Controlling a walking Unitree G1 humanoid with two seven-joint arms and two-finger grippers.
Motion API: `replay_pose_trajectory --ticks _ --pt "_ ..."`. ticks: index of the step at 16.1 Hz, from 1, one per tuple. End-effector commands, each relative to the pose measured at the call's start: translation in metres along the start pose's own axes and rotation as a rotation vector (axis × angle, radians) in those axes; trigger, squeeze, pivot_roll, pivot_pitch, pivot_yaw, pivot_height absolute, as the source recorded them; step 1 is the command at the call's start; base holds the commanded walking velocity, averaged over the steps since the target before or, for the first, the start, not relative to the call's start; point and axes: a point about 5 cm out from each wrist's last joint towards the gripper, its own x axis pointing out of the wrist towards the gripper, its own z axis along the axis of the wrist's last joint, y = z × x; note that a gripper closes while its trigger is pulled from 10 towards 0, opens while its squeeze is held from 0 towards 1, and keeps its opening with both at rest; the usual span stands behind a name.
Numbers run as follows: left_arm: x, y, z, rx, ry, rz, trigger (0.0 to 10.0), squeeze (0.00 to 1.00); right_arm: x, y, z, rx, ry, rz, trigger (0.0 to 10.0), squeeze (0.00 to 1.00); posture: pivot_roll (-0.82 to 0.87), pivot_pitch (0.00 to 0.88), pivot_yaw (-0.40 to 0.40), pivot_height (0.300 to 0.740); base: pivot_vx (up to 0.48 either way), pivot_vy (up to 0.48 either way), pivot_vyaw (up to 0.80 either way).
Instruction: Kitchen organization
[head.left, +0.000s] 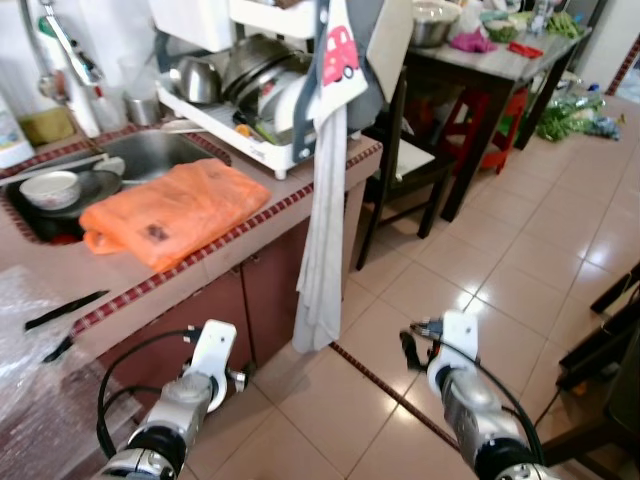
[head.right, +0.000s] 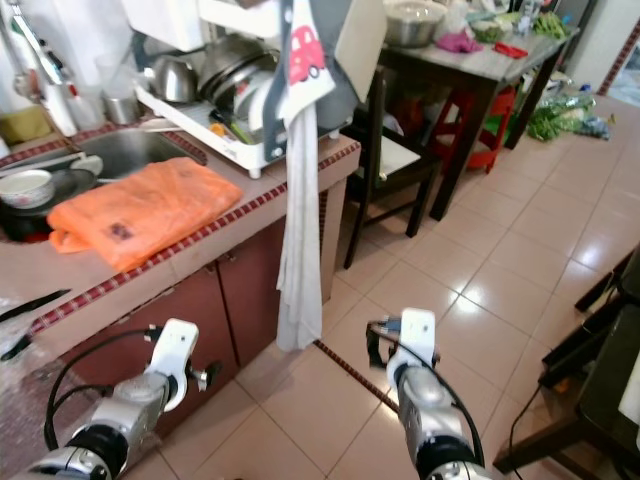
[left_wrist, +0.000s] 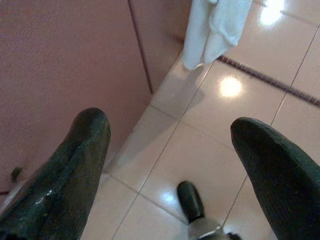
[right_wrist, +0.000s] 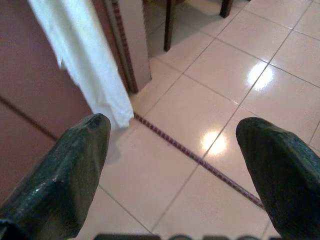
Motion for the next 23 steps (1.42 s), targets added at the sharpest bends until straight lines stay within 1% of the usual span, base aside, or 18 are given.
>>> replay_pose_trajectory --ticks 1,2,3,6,10,12,17,18,19,21,23 --pt "0.000 0.002 0.001 0.044 0.002 0.003 10.0 0.00 -0.004 -0.007 -0.015 -0.014 0.054 -0.029 10.0 0.00 0.06 0.029 -0.029 0.740 0.000 0.000 0.00" --pt "0.000 0.004 -0.002 0.057 0.016 0.004 10.0 0.00 -0.005 -0.010 -0.022 0.000 0.078 -0.042 10.0 0.00 0.06 0.030 -0.030 0.740 0.000 0.000 0.00" --pt "0.000 0.005 -0.003 0.061 0.021 0.005 10.0 0.00 -0.006 -0.009 -0.024 0.001 0.074 -0.039 10.0 0.00 0.06 0.030 -0.025 0.740 0.000 -0.420 0.00" --pt "0.000 0.007 -0.005 0.072 0.030 0.001 10.0 0.00 -0.007 -0.006 -0.027 0.007 0.066 -0.037 10.0 0.00 0.05 0.028 -0.017 0.740 0.000 -0.472 0.00" --pt "0.001 0.004 -0.004 0.071 0.022 -0.008 10.0 0.00 -0.007 -0.008 -0.027 0.017 0.064 -0.047 10.0 0.00 0.05 0.027 -0.013 0.740 0.000 -0.478 0.00" --pt "0.000 0.003 -0.006 0.087 0.031 -0.010 10.0 0.00 -0.008 -0.010 -0.030 0.014 0.075 -0.054 10.0 0.00 0.05 0.023 -0.013 0.740 0.000 -0.476 0.00" --pt "-0.001 0.005 -0.012 0.082 0.045 0.006 10.0 0.00 -0.009 -0.012 -0.033 0.012 0.080 -0.058 10.0 0.00 0.05 0.025 -0.012 0.740 0.000 -0.451 0.00" --pt "-0.001 0.007 -0.012 0.083 0.045 0.023 10.0 0.00 -0.009 -0.012 -0.033 0.012 0.080 -0.058 10.0 0.00 0.04 0.026 -0.011 0.740 0.000 0.000 0.00" --pt "-0.001 0.010 -0.011 0.063 0.040 0.044 10.0 0.00 -0.009 -0.012 -0.033 0.015 0.080 -0.060 10.0 0.00 0.04 0.026 -0.012 0.740 0.000 0.000 0.00" --pt "-0.001 0.013 -0.011 0.064 0.037 0.067 10.0 0.00 -0.009 -0.013 -0.033 0.008 0.079 -0.061 10.0 0.00 0.04 0.025 -0.012 0.740 0.000 0.000 0.00" --pt "-0.002 0.015 -0.011 0.030 0.034 0.089 10.0 0.00 -0.009 -0.013 -0.032 0.004 0.078 -0.060 10.0 0.00 0.04 0.024 -0.011 0.740 0.000 0.000 0.00"
